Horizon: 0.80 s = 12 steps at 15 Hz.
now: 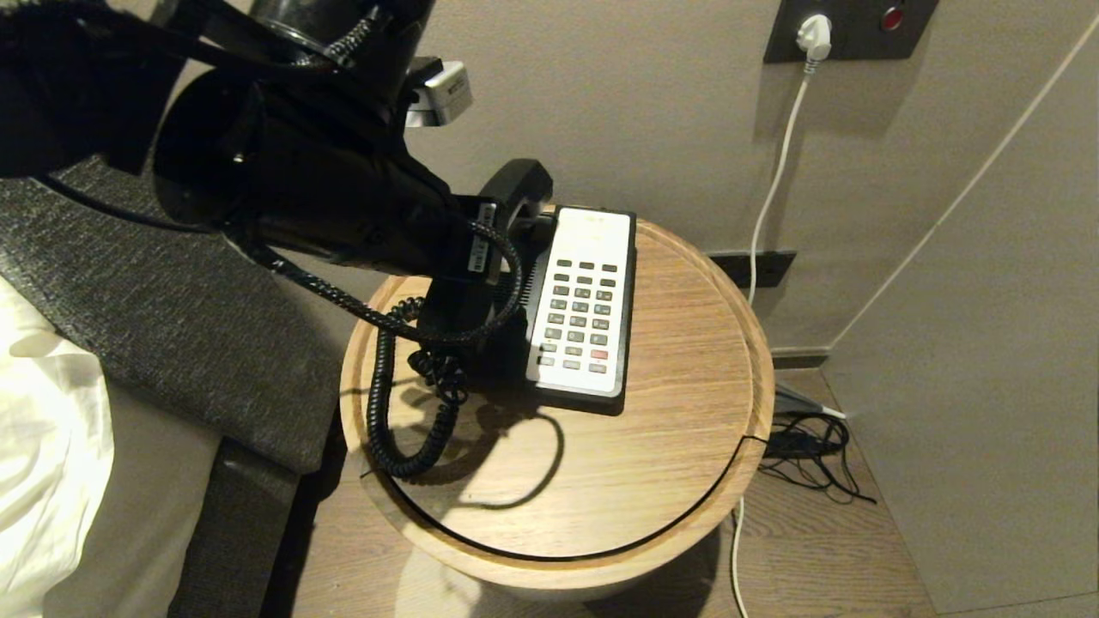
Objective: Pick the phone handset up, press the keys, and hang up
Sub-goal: Put the handset back
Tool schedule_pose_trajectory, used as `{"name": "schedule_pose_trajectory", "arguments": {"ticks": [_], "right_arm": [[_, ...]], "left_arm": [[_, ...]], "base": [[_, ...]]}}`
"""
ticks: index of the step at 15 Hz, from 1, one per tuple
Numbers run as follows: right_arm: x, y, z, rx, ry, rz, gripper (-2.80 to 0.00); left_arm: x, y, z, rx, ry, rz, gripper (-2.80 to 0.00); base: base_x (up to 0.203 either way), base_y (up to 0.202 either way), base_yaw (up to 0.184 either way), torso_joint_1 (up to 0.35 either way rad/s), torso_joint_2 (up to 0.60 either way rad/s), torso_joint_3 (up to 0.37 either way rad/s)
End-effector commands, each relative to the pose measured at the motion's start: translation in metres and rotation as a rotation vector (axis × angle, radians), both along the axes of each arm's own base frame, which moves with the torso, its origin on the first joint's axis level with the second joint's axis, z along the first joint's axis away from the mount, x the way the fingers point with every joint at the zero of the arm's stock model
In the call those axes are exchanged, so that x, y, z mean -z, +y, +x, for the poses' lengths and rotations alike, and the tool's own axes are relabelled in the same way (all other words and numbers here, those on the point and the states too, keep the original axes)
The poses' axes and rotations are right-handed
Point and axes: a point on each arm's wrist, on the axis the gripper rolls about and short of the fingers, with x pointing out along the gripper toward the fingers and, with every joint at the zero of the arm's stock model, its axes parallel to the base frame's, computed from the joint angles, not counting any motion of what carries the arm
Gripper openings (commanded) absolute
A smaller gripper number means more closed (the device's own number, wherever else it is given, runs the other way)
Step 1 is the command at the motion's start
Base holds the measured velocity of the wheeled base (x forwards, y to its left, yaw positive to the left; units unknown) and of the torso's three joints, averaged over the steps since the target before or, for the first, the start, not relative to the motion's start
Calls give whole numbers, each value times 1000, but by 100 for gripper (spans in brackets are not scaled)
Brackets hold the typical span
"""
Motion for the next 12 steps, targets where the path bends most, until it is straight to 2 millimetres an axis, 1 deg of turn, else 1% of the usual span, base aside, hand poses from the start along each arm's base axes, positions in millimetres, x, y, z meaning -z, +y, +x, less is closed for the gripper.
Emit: {"name": "schedule_pose_trajectory", "arguments": {"ticks": [1,5,8,12], "right_arm": [[3,0,-1,-1,12,-1,-280],[4,-1,-3,-29,11,8,-280],[4,-1,-4,-31,7,9,-280],[6,0,-2,-32,11,8,-280]], "left_arm": [[10,-10,11,-4,22,23,-280],[20,-20,25,-31,31,53,-280],[25,-19,36,-74,28,72,-280],[25,-17,38,-109,29,101,-280]], "base": [[0,0,0,0,0,0],[0,0,0,0,0,0],[0,0,0,0,0,0],[0,0,0,0,0,0]]}}
